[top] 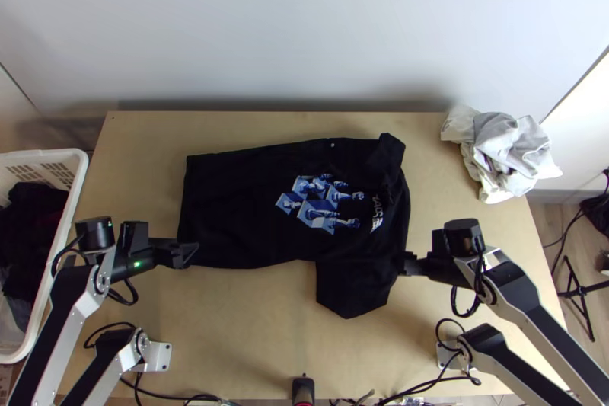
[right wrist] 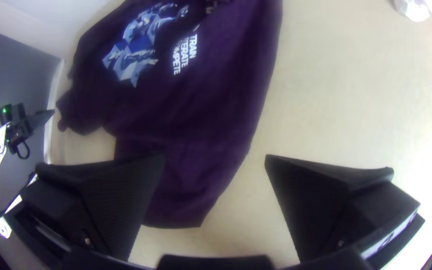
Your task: Fold the t-shirt
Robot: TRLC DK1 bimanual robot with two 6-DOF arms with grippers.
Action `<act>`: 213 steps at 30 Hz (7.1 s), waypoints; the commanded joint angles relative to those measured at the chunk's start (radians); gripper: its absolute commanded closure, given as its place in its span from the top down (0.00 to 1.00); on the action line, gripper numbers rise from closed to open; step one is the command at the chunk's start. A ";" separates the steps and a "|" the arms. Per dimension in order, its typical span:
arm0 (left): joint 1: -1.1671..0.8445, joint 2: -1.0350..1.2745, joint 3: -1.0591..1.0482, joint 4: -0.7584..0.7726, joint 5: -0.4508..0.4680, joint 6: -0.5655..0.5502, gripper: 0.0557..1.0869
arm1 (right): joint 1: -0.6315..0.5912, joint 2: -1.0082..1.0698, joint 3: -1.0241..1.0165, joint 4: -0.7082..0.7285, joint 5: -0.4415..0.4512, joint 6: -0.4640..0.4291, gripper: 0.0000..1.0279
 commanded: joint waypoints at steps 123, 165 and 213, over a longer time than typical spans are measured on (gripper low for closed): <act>-0.096 0.599 0.506 0.176 -0.222 -0.477 0.03 | 0.041 0.477 0.451 0.341 0.059 -0.141 0.03; -0.113 0.989 0.778 0.224 -0.354 -0.580 0.03 | -0.161 1.051 0.756 0.558 0.142 -0.194 0.03; 0.042 0.771 0.532 0.219 -0.185 -0.503 0.94 | -0.166 0.558 0.807 0.226 0.120 -0.175 0.96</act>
